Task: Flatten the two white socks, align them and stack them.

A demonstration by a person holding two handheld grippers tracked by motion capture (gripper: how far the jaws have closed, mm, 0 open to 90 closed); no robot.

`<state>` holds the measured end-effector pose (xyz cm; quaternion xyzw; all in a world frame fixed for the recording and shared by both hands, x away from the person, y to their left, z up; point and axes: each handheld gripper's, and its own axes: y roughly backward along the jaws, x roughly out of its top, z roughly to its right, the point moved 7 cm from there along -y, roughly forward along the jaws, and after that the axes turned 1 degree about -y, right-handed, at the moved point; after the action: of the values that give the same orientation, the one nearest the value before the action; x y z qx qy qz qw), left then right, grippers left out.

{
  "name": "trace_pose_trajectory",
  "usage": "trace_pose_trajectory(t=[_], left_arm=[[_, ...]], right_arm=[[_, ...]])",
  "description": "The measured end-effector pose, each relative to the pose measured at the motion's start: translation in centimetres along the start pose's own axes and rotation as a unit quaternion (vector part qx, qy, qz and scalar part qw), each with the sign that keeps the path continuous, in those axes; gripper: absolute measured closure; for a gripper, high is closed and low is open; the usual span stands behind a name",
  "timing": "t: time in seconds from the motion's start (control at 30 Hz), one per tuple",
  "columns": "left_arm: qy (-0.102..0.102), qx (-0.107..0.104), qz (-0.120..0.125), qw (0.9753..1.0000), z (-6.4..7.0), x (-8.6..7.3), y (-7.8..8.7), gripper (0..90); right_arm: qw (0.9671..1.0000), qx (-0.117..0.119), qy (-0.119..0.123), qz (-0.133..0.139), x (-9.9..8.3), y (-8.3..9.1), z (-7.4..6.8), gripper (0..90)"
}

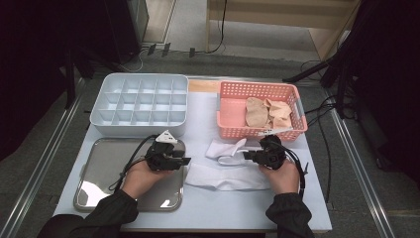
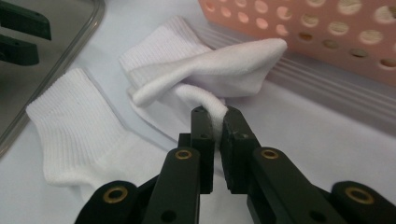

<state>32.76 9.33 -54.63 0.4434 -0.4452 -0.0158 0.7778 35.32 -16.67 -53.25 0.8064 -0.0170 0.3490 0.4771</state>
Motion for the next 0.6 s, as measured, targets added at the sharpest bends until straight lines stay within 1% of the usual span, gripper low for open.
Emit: trace_pose_trajectory(t=[0.1,0.17,0.27,0.37,0.4,0.43,0.53,0.6], left_arm=[[0.001,-0.004,-0.002,1.0000,0.1,0.5,-0.8,63.7],[-0.001,-0.002,-0.006,1.0000,0.2,1.0,-1.4,62.5],[-0.016,0.001,-0.012,0.9998,0.4,1.6,-2.3,62.4],[-0.013,0.002,-0.017,0.9998,0.5,2.1,-2.9,62.0],[-0.017,0.002,-0.018,0.9997,0.5,2.3,-3.1,61.5],[-0.020,0.006,-0.019,0.9996,0.5,2.5,-3.4,60.7],[-0.019,0.008,-0.018,0.9996,0.5,3.1,-4.1,60.3],[-0.020,0.004,-0.020,0.9996,0.6,3.4,-4.7,60.2]], right_arm=[[1.0000,-0.002,-0.002,-0.002,-0.1,0.0,0.2,85.5],[1.0000,-0.003,0.000,-0.008,-0.1,-0.3,0.1,85.5],[1.0000,-0.002,0.003,-0.009,-0.1,-0.5,-0.1,85.3],[1.0000,-0.003,0.003,-0.008,-0.1,-0.5,0.0,85.1],[1.0000,-0.002,0.002,-0.009,-0.1,-0.5,0.1,85.0],[1.0000,-0.002,0.001,-0.009,-0.2,-0.5,0.1,85.0],[1.0000,-0.001,0.000,-0.010,-0.2,-0.6,0.2,84.8],[1.0000,0.000,0.000,-0.010,-0.3,-0.6,0.2,84.6]])
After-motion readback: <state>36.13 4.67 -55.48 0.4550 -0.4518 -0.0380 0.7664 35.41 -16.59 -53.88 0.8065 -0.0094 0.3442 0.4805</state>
